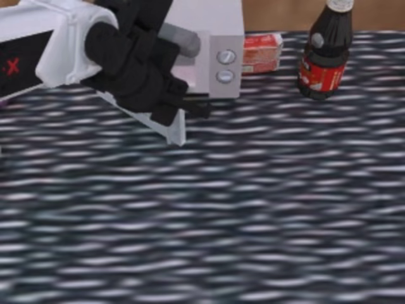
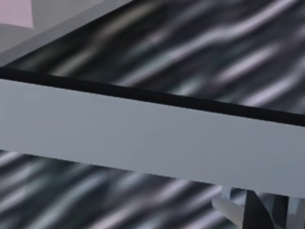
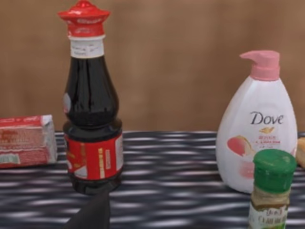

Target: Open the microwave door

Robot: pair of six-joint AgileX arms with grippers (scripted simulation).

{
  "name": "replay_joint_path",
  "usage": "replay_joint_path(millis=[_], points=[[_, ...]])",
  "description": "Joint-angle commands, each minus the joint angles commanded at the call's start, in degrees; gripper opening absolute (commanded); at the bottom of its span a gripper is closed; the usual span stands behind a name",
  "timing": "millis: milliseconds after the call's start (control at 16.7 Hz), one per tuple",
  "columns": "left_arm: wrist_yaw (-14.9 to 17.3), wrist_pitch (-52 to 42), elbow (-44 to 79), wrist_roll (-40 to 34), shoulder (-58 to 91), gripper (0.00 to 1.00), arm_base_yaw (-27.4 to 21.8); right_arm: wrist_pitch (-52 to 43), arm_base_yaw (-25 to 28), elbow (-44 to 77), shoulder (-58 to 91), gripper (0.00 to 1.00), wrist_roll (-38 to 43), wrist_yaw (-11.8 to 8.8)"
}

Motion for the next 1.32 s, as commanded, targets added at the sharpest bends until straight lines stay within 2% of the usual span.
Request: replay_joint_path(millis=[780,960,1320], points=[[0.0,0.0,0.0,0.0,0.0,0.00,0.0,0.0,0.0,0.0,0.0,1.00,0.0,0.0],[0.8,0.1,-0.5,0.6,-0.3,0.00,0.0,0.0,0.0,0.0,0.0,1.00,0.0,0.0],[4.7,0.2,-4.4,8.0,-3.5,0.00,2.8,0.0,0.0,0.0,0.0,1.00,0.0,0.0]])
